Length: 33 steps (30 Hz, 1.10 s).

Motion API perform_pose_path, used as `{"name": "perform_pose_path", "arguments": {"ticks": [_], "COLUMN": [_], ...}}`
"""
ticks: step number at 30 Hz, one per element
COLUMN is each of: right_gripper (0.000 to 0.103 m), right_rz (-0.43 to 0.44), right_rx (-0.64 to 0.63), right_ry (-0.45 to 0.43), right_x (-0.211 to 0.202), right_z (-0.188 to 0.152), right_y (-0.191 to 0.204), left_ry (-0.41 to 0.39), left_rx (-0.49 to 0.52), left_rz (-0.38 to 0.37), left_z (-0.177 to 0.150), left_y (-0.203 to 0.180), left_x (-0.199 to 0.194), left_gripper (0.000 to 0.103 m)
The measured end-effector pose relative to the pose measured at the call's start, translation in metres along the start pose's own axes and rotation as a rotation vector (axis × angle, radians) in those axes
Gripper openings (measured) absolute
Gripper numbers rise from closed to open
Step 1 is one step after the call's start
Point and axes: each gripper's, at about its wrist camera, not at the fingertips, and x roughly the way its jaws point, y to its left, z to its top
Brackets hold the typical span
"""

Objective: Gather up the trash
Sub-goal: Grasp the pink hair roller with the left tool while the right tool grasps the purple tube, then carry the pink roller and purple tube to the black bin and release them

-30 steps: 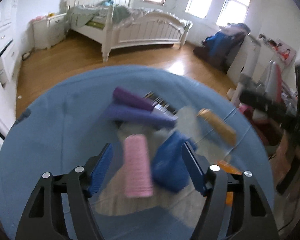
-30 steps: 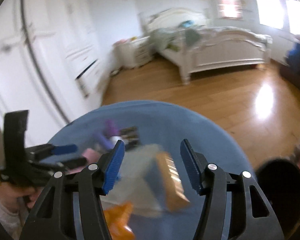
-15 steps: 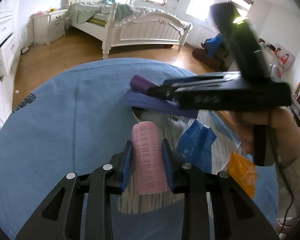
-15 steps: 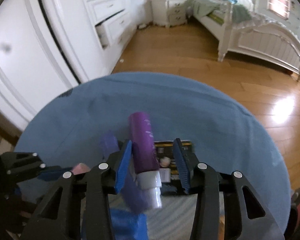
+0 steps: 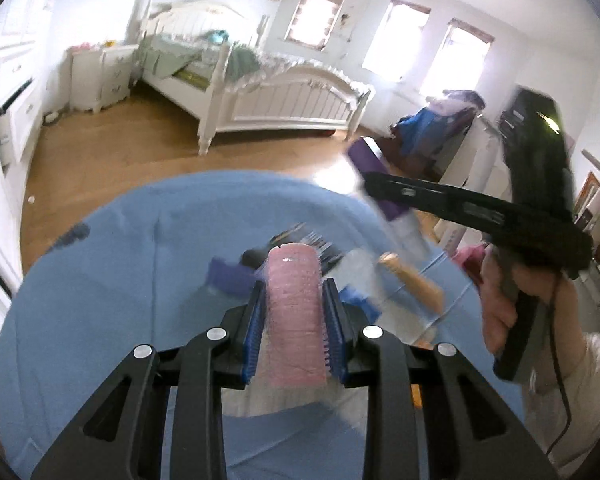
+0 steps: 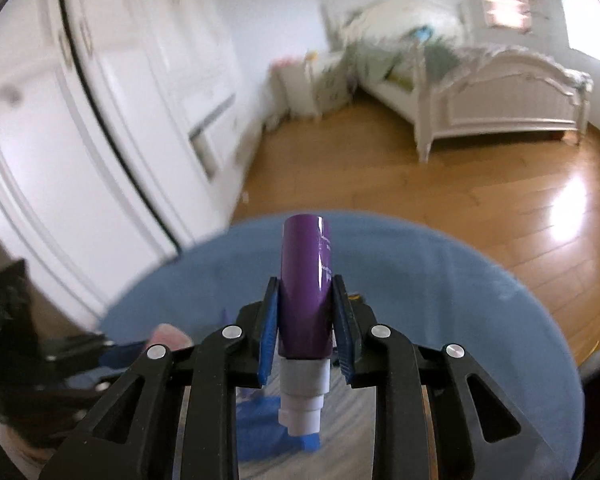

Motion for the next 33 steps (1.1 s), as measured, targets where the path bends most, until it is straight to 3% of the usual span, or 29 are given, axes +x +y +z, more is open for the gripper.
{"name": "perform_pose_path", "arguments": {"ticks": [2, 7, 11, 18, 22, 27, 33], "right_gripper": [0.026, 0.026, 0.026, 0.026, 0.026, 0.026, 0.026], "right_rz": [-0.014, -0.197, -0.326, -0.555, -0.641, -0.722, -0.750], "right_rx": [0.040, 0.046, 0.090, 0.169, 0.199, 0.214, 0.236], "right_ry": [-0.082, -0.263, -0.325, -0.358, -0.347, -0.303, -0.261], "right_x": [-0.039, -0.126, -0.175, -0.236, -0.245, -0.244, -0.231], "right_z": [-0.004, -0.030, -0.054, -0.102, -0.124, -0.145, -0.156], "right_y": [-0.011, -0.040, -0.076, -0.148, -0.175, -0.205, -0.234], "left_ry": [-0.035, -0.094, -0.087, -0.028, 0.009, 0.059, 0.110], "left_rx": [0.011, 0.067, 0.114, 0.190, 0.213, 0.223, 0.250], "left_rz": [-0.020, -0.089, -0.165, -0.329, -0.401, -0.464, -0.493], "left_z": [0.008, 0.025, 0.032, 0.032, 0.030, 0.030, 0.026], "left_y": [-0.015, -0.062, -0.108, -0.189, -0.232, -0.268, -0.298], "left_x": [-0.005, -0.004, 0.015, 0.058, 0.085, 0.116, 0.146], "left_gripper": [0.028, 0.028, 0.028, 0.028, 0.028, 0.028, 0.028]}}
